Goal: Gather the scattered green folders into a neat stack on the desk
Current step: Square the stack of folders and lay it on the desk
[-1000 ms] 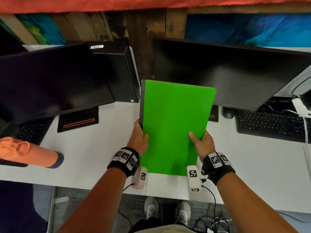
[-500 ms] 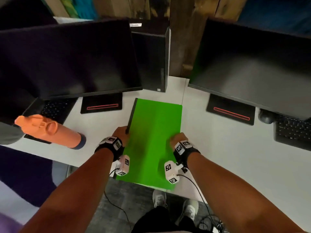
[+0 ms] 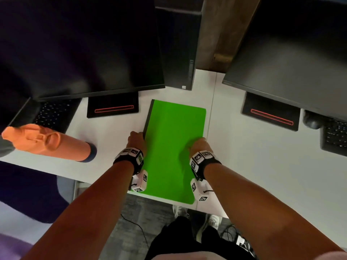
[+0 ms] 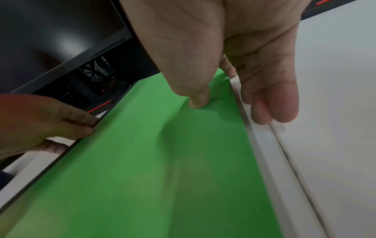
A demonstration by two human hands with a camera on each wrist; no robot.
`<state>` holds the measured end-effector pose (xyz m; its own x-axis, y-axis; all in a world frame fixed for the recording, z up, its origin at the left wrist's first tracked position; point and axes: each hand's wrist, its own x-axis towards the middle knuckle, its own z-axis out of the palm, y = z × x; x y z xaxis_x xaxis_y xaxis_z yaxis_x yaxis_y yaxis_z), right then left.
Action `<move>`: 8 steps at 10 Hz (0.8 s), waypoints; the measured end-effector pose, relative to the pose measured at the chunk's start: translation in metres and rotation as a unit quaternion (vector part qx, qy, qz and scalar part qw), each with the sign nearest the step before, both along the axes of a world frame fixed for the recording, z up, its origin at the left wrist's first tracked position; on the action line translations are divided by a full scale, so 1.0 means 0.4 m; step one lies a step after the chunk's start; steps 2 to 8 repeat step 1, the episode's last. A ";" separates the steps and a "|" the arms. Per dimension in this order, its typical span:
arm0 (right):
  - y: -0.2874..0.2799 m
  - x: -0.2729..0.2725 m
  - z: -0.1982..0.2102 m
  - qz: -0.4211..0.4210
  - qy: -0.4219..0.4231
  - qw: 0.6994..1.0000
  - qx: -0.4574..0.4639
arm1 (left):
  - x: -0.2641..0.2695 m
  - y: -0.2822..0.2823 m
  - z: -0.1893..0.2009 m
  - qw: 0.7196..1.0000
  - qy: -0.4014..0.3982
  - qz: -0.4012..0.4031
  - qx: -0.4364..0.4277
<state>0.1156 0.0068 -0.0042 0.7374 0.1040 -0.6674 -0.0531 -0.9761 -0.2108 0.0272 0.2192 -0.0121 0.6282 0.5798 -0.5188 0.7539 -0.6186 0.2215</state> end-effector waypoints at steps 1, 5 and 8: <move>-0.009 -0.020 0.004 -0.017 -0.001 1.000 0.000 | 0.003 -0.023 0.018 1.000 -0.001 -0.006 0.015; -0.009 -0.020 0.004 -0.017 -0.001 1.000 0.000 | 0.003 -0.023 0.018 1.000 -0.001 -0.006 0.015; -0.009 -0.020 0.004 -0.017 -0.001 1.000 0.000 | 0.003 -0.023 0.018 1.000 -0.001 -0.006 0.015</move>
